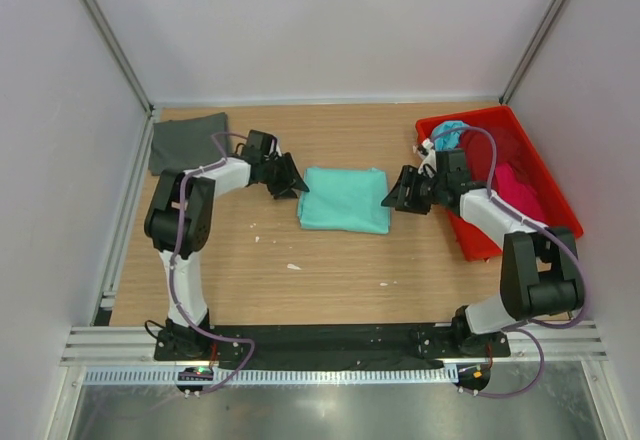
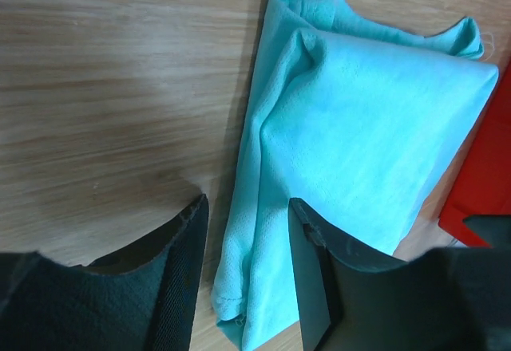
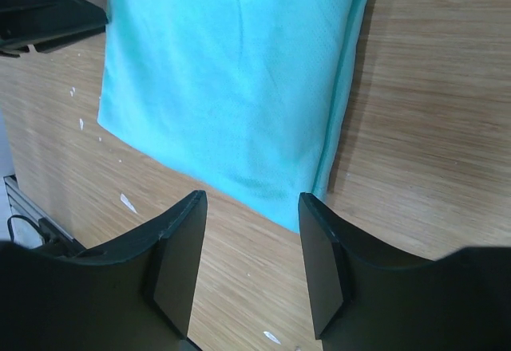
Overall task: Fold and stack the t-shirts
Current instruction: Neatly place the folded tshirt to the corner
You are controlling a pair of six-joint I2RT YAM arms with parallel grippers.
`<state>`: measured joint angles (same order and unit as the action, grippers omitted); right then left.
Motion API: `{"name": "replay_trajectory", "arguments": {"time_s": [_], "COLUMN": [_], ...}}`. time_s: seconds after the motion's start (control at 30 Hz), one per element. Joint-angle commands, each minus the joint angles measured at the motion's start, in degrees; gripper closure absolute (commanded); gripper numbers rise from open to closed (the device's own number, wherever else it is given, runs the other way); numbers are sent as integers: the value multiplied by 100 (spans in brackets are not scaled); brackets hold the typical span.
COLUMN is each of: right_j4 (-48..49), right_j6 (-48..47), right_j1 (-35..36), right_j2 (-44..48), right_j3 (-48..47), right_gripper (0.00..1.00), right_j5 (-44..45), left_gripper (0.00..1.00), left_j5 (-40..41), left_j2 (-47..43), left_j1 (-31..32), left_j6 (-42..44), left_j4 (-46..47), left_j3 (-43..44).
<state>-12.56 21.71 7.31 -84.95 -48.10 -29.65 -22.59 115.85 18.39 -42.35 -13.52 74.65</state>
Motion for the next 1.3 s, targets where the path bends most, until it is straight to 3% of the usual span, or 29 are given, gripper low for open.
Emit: {"name": "replay_trajectory", "arguments": {"time_s": [0.0, 0.4, 0.57, 0.7, 1.0, 1.27], "right_j4": [-80, -221, -221, -212, -142, 236], "right_j6": [61, 8, 52, 87, 157, 448], "right_j1": [-10, -10, -10, -10, -10, -10], "right_j2": [364, 751, 866, 962, 1226, 1253], "right_j3": [-253, -191, -165, -139, -103, -42], "right_gripper": [44, 44, 44, 45, 45, 45], "right_j5": [91, 179, 170, 152, 126, -15], "left_gripper": [53, 60, 79, 100, 100, 100], "left_j5": [-79, 684, 773, 1246, 3337, 4464], "left_j2": [-168, -1, 218, 175, -2, 244], "left_j1": [156, 542, 613, 736, 797, 622], "left_j6": [174, 209, 69, -10, 622, 1439], "left_j4": [-2, -440, -450, -703, -2715, -3341], "left_j3": [-196, -276, -92, 285, 1998, 2966]}}
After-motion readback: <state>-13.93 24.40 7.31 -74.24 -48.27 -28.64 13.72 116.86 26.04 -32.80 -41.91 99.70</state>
